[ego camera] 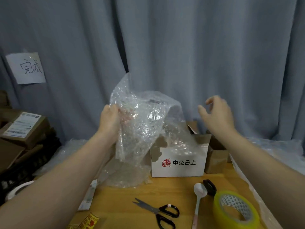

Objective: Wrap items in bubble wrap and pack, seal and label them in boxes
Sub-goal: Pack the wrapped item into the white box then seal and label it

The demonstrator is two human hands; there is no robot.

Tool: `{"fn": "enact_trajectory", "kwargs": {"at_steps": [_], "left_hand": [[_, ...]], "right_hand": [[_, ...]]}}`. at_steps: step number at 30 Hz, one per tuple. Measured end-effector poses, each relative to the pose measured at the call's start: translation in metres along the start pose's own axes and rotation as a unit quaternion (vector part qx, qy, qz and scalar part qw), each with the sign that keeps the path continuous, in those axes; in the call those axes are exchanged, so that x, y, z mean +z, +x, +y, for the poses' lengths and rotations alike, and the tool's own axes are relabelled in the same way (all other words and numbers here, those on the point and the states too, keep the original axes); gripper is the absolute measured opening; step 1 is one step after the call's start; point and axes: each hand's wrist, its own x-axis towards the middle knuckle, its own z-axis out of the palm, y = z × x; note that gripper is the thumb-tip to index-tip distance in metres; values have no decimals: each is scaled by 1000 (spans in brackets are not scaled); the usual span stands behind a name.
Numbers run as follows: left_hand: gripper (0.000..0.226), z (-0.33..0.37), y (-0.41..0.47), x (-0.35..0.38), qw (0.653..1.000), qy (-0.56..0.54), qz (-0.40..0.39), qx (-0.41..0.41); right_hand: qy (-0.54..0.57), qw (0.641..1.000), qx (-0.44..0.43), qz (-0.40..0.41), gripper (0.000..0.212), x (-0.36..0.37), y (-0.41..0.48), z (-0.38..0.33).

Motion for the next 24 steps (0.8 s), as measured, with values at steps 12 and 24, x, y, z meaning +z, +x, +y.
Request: {"fn": "enact_trajectory", "kwargs": {"at_steps": [12, 24], "left_hand": [[23, 12, -28, 10, 982, -46, -171, -70], [14, -4, -27, 18, 965, 38, -261, -6]], "right_hand": [[615, 725, 203, -234, 15, 30, -35, -60], [280, 955, 13, -98, 92, 34, -30, -49]]}}
